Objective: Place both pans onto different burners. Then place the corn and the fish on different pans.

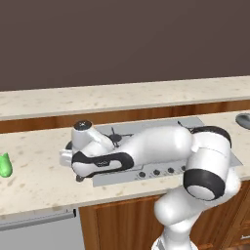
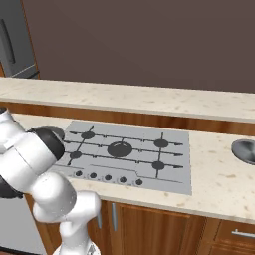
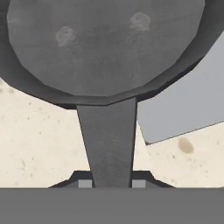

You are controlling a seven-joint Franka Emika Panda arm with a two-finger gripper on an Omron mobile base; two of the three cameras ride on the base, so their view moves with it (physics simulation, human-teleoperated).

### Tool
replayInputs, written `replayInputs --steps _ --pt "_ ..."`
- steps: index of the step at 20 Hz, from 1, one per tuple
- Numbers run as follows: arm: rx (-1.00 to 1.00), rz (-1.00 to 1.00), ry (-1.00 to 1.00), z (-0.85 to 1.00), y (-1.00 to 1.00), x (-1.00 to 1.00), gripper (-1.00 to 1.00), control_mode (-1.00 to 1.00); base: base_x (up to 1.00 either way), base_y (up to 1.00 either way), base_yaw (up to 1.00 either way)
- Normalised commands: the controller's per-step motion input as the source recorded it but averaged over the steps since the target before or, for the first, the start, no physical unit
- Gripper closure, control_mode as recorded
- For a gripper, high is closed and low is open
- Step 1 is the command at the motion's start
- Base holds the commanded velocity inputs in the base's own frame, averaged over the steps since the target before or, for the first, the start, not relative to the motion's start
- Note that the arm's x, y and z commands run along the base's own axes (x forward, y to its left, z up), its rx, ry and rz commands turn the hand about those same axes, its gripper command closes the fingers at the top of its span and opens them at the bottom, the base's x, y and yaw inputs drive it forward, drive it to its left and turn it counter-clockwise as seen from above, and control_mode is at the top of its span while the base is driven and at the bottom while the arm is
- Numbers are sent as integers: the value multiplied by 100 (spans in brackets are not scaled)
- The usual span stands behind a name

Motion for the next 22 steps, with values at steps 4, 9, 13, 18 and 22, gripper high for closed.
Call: replayInputs --steps 4,9,13,18,22 --pt "5 -29 0 6 -84 -22 100 -100 0 0 0" --pt "6 -12 0 0 -51 8 100 -100 0 0 0" --pt "2 -4 0 0 -22 32 100 -100 0 0 0" --pt "1 -1 0 0 -16 43 100 -100 0 0 0" --pt "0 -3 0 0 -5 49 100 -100 0 0 0"
